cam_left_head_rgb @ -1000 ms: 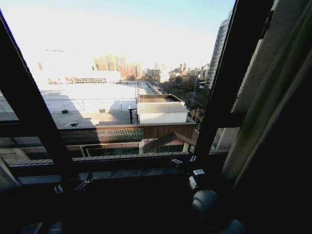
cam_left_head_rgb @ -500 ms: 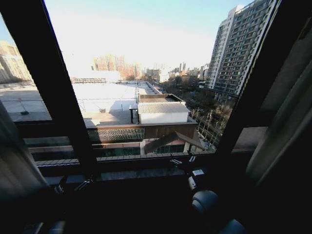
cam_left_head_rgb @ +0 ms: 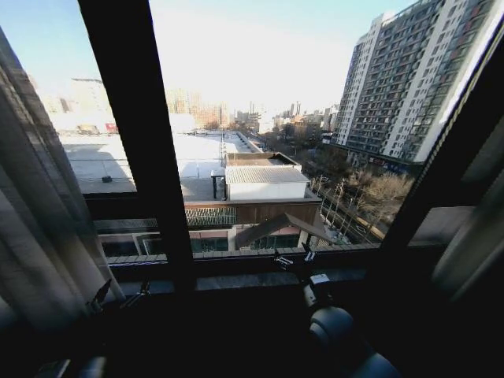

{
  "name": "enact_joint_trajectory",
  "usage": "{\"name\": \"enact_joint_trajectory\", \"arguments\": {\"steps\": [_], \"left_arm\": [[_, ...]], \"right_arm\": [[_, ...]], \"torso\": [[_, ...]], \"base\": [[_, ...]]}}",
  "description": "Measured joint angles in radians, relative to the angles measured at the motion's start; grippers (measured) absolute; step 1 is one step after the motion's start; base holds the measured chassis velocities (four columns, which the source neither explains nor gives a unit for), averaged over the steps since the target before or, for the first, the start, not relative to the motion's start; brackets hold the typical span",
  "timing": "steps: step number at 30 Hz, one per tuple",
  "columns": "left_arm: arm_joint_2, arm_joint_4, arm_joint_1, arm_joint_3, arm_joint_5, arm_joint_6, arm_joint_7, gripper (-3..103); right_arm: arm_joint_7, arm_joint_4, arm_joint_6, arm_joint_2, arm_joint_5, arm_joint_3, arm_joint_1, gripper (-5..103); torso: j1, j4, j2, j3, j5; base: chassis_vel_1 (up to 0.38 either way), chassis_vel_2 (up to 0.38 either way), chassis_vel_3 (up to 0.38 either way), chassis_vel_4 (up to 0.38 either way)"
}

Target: Open the curtains by pulling them apart, changing their state from closed to fully open.

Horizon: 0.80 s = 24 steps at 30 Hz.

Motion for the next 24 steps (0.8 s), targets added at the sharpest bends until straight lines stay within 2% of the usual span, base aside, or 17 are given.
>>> {"name": "enact_joint_trajectory", "arguments": {"steps": [17,21,24], "left_arm": [[0.000,0.030,-0.015,-0.002,0.008,-0.001,0.000,100],[0.001,0.056,-0.028,-0.008,0.040,-0.019,-0.001,100],[0.012,0.092,-0.059,-0.018,0.060,-0.027,-0.002,100]], "right_arm": [[-0.008,-0.026,0.029,0.010,-0.018,0.005,0.002,100],[-0.008,-0.032,0.032,0.011,-0.018,0.012,0.008,100],[-0.008,-0.037,0.035,0.012,-0.018,0.016,0.011,100]], "torso": [[0.000,-0.0001,0.000,0.000,-0.0003],[0.000,0.0004,0.000,0.000,-0.0013],[0.000,0.0003,0.000,0.000,-0.0007]], "base": [[0.336,0.350,-0.347,-0.349],[0.162,0.170,-0.140,-0.182],[0.055,0.036,-0.032,-0.050]]}}
